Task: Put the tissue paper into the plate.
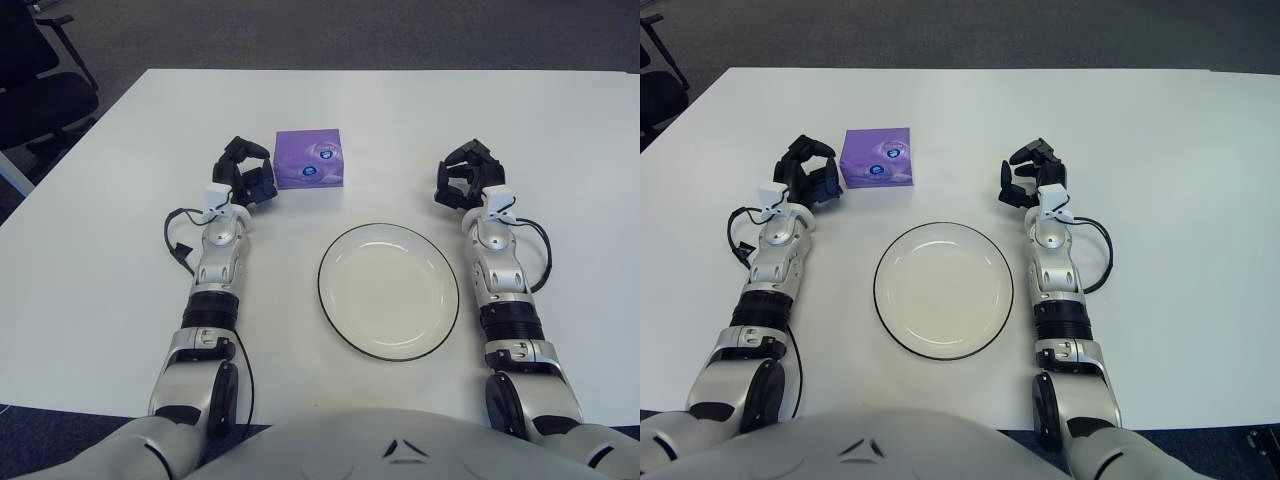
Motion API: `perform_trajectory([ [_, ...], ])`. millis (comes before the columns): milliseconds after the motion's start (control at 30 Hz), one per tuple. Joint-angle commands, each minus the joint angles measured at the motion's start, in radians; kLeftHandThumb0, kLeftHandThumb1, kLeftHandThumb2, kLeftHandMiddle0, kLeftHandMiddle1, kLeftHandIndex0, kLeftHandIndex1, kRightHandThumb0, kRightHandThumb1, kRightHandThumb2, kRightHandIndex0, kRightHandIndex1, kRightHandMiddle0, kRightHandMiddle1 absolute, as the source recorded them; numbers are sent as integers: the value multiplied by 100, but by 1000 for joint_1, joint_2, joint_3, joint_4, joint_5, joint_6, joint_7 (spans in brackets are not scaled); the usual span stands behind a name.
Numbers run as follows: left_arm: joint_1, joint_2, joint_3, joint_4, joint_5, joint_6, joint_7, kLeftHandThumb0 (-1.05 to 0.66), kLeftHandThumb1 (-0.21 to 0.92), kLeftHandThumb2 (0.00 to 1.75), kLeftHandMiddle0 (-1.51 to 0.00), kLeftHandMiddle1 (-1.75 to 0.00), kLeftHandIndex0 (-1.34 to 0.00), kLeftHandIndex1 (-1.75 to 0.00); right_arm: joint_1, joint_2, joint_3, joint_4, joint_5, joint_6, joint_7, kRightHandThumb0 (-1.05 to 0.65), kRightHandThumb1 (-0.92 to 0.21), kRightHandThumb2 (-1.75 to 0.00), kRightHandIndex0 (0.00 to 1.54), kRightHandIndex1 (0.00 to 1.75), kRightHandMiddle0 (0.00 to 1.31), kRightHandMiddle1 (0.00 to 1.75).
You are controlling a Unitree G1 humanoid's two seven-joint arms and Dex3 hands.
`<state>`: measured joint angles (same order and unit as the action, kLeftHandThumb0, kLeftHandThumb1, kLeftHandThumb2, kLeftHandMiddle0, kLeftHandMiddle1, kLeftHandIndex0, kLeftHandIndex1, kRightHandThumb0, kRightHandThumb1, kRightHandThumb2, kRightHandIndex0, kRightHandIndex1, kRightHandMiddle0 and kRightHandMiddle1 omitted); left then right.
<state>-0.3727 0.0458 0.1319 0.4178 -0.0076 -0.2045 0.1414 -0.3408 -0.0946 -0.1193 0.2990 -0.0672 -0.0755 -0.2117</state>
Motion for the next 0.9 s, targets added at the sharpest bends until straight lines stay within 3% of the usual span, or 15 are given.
perform_trajectory([
  [0,101,-17,-23,47,60,-47,54,-46,39,123,-121,-175,-56,-175,97,13,1,48,-3,6,2,-46,-38,-124,118,175,56,175],
  [333,129,19,-48,-94,156,-89,108,-45,41,120,-122,-175,-54,-175,93,11,3,55,-4,4,2,-46,-38,-124,119,175,56,175],
  [733,124,46,-70,-125,233,-185,149,-45,42,119,-121,-175,-53,-175,89,7,4,65,-3,-6,11,-46,-38,-124,120,175,57,175],
  [867,113,73,-91,-131,306,-202,174,-44,43,118,-118,-175,-52,-175,86,5,4,71,-3,-8,14,-46,-38,-124,121,175,56,175],
])
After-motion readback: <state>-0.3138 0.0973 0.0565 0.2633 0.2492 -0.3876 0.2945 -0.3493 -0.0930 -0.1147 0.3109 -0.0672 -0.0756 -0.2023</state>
